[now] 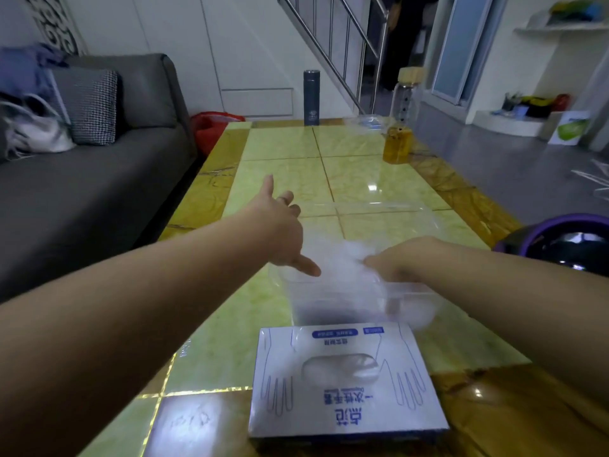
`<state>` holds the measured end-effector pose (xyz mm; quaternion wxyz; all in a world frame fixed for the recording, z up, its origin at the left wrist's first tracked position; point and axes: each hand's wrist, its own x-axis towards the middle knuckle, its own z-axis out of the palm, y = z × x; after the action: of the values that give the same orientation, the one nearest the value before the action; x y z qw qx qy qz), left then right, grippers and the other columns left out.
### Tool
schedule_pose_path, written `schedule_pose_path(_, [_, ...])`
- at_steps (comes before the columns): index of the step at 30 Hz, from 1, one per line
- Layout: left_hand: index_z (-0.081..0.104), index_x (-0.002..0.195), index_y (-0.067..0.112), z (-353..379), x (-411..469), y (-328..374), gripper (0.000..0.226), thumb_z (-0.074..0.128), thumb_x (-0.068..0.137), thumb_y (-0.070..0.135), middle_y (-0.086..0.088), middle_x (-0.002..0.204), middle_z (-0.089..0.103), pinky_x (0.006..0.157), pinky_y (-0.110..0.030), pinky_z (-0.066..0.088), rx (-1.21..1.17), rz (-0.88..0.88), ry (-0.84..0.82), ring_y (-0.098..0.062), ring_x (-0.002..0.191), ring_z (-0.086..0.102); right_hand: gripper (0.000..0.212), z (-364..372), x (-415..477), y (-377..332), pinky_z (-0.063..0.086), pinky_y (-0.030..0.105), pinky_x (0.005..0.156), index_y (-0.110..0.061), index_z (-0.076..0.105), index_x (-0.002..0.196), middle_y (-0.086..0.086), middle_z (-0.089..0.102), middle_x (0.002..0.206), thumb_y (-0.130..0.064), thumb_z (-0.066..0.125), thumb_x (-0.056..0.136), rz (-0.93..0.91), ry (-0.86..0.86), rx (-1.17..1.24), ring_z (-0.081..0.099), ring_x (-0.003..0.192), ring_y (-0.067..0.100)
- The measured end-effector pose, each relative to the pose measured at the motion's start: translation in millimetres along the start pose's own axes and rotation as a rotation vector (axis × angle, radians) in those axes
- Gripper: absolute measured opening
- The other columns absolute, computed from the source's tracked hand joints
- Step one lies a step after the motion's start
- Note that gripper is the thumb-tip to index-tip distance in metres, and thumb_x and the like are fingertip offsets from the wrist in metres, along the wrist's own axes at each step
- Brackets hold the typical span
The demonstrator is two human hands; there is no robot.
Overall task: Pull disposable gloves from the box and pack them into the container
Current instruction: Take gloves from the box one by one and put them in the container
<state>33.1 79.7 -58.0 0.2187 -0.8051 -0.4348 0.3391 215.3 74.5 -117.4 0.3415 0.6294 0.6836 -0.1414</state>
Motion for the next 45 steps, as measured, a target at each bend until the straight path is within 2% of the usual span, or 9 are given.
schedule_pose_path(4, [0.049,0.138,0.020,6,-20,-18,0.084,0.029,0.080,0.078,-0.005,0.152,0.029,0.114,-0.061,0.002,-0.221,-0.028,0.089,-0.029,0.144,0.012,0.095,-14,-26,0,0.054,0.035,0.084,-0.016,0.034,0.145,0.000,0.055,0.121,-0.043,0.082,0.068,-0.023,0.048,0.030,0.067,0.090,0.020])
schedule_pose_path(9, [0.045,0.140,0.022,15,-49,-30,0.071,0.044,0.085,0.067,0.001,0.146,0.038,0.115,-0.049,0.020,-0.454,-0.085,0.244,-0.023,0.134,0.036,0.060,-26,-75,6,0.043,0.024,0.082,-0.017,0.046,0.138,0.000,0.054,0.113,-0.035,0.068,0.085,-0.076,0.392,0.020,0.056,0.104,0.019])
schedule_pose_path(13, [0.049,0.136,0.023,25,-80,-28,0.056,0.051,0.089,0.055,0.004,0.141,0.043,0.100,-0.038,0.042,-0.631,-0.124,0.388,-0.020,0.121,0.050,0.031,-16,-116,-6,0.042,0.023,0.069,-0.022,0.062,0.118,-0.009,0.058,0.094,-0.033,0.062,0.090,-0.251,0.710,0.103,0.050,0.078,0.008])
schedule_pose_path(17, [0.058,0.125,0.026,32,-104,-9,0.037,0.054,0.092,0.043,0.007,0.129,0.052,0.079,-0.027,0.044,-0.747,-0.130,0.571,-0.015,0.107,0.056,0.022,24,-135,-39,0.039,0.013,0.064,-0.024,0.067,0.113,-0.010,0.065,0.100,-0.029,0.058,0.093,-0.468,0.580,0.154,0.051,0.070,-0.002])
schedule_pose_path(22, [0.061,0.099,0.025,47,-120,22,0.010,0.056,0.092,0.029,0.010,0.099,0.056,0.073,-0.029,0.051,-0.875,-0.136,0.714,-0.011,0.090,0.058,0.038,68,-102,-60,0.038,0.027,0.076,-0.032,0.051,0.135,-0.002,0.055,0.121,-0.026,0.050,0.097,-0.440,0.479,-0.018,0.053,0.106,0.017])
schedule_pose_path(25, [0.056,0.093,0.028,58,-119,44,0.003,0.058,0.091,0.028,0.010,0.099,0.058,0.077,-0.026,0.052,-0.872,-0.006,0.543,-0.007,0.085,0.055,0.040,71,-92,-60,0.037,0.028,0.069,-0.035,0.054,0.132,-0.003,0.054,0.112,-0.027,0.056,0.093,-0.479,0.580,-0.070,0.054,0.097,0.017])
schedule_pose_path(30, [0.055,0.126,0.030,77,-102,71,0.050,0.070,0.081,0.043,0.005,0.121,0.049,0.081,-0.025,0.043,-0.877,0.130,0.102,-0.011,0.097,0.047,0.014,76,-85,-67,0.033,0.027,0.061,-0.040,0.064,0.100,-0.011,0.044,0.088,-0.031,0.057,0.093,-0.560,0.583,-0.065,0.048,0.085,0.016])
schedule_pose_path(36, [0.049,0.131,0.029,82,-96,73,0.059,0.073,0.079,0.042,0.003,0.125,0.045,0.081,-0.022,0.038,-0.929,0.143,0.101,-0.013,0.105,0.046,0.015,78,-77,-75,0.029,0.028,0.061,-0.017,0.070,0.094,-0.006,0.043,0.087,-0.017,0.056,0.089,-0.555,0.660,-0.054,0.042,0.076,0.014])
schedule_pose_path(45, [0.045,0.133,0.027,80,-97,72,0.064,0.074,0.078,0.042,0.003,0.128,0.044,0.087,-0.027,0.041,-0.957,0.134,0.088,-0.017,0.112,0.046,0.011,46,-110,-65,0.042,0.031,0.060,-0.018,0.061,0.096,-0.005,0.050,0.099,-0.014,0.051,0.094,-0.570,0.782,-0.187,0.054,0.073,0.018])
